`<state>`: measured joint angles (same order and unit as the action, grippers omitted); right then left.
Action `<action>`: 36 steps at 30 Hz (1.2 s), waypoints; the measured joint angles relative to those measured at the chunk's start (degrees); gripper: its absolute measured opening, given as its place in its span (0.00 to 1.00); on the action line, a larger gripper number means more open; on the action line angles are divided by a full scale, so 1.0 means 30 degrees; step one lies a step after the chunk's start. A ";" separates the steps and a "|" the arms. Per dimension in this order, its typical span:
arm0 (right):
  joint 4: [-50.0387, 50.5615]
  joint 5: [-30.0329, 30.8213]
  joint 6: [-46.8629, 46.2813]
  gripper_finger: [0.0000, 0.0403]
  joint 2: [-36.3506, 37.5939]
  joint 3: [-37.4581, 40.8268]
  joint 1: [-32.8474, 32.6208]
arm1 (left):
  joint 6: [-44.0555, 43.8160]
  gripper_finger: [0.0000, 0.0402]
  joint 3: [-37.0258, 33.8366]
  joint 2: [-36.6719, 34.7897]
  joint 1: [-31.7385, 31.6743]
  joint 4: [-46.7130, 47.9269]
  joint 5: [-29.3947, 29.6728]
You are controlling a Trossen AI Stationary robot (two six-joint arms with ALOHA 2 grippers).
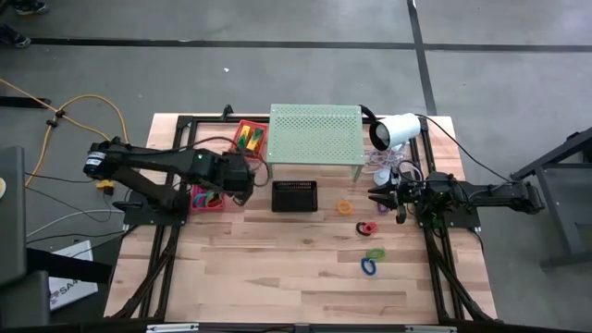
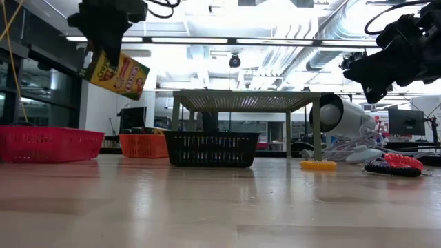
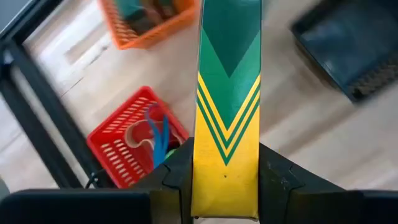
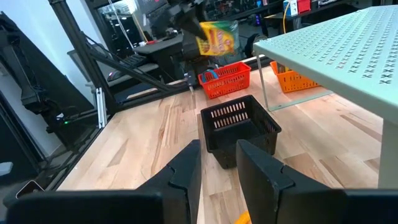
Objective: Pick & Place Office Desk Supplies
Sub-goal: Put the crayon box into the orange bin on the shelf
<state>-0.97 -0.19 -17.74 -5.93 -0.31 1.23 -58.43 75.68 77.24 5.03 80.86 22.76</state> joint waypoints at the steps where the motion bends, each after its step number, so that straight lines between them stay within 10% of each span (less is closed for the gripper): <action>1: 0.0000 0.0000 0.0000 0.22 0.0000 0.0001 0.0000 | -0.0256 0.27 0.0007 -0.0019 -0.0315 0.0070 0.0063; 22: 0.0000 0.0000 0.0000 0.22 -0.0004 0.0002 0.0000 | 0.0406 0.27 -0.1042 0.0025 -0.6764 -0.1128 0.1892; 36: -0.0006 0.0000 0.0000 0.22 -0.0004 0.0002 0.0000 | 0.8287 0.27 -0.3854 -0.0208 -1.4275 -0.8889 -0.1467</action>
<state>-0.99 -0.19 -17.74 -5.95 -0.31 1.23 -33.57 64.12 76.62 -37.79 54.19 18.36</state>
